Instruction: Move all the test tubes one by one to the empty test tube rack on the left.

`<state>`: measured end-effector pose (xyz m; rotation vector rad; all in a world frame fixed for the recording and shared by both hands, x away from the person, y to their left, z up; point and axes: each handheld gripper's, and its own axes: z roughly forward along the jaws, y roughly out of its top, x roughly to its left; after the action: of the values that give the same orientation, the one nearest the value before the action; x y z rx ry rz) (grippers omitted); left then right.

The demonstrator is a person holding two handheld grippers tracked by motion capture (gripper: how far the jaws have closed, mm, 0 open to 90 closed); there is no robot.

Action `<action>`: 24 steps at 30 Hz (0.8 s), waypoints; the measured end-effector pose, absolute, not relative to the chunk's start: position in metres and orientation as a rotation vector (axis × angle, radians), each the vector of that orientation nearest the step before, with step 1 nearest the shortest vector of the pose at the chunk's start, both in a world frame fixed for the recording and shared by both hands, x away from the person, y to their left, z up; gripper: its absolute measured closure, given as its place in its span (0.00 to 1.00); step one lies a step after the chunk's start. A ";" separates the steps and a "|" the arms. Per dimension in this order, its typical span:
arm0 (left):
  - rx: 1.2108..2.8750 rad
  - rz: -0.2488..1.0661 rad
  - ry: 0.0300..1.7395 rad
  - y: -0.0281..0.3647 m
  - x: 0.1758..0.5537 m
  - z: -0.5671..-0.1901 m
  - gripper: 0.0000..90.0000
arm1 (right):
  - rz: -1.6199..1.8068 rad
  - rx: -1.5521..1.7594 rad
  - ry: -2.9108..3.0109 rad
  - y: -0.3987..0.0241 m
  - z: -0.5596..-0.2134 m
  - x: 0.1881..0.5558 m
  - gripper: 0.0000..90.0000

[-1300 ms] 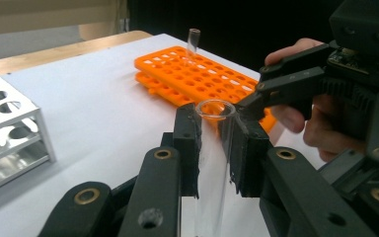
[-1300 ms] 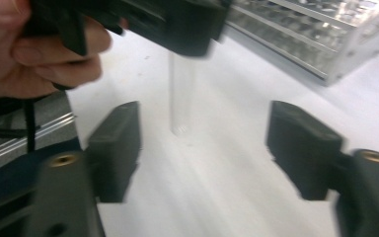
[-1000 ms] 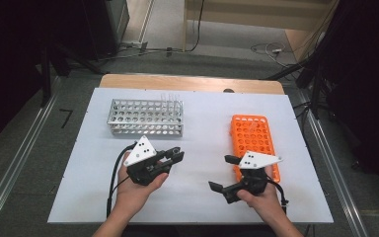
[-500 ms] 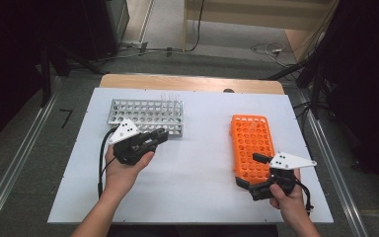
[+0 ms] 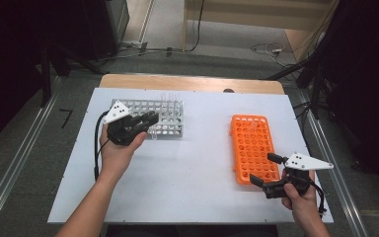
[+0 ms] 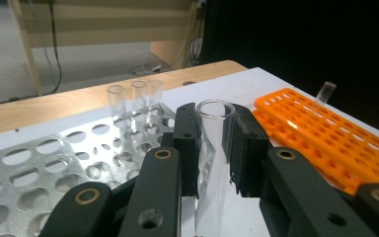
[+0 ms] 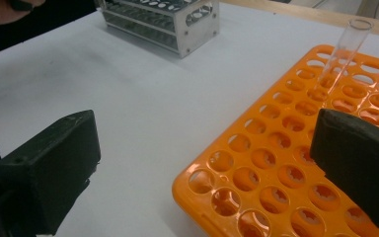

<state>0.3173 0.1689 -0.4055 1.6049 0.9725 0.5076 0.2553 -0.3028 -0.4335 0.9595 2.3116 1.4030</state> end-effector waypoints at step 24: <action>1.539 0.652 1.080 0.190 0.379 -0.390 0.84 | 1.407 0.998 2.294 -0.312 -0.440 0.262 0.00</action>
<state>0.3794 0.1900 -0.3905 1.5385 1.0801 0.6518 0.2618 -0.3120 -0.4401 0.9980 2.2944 1.4068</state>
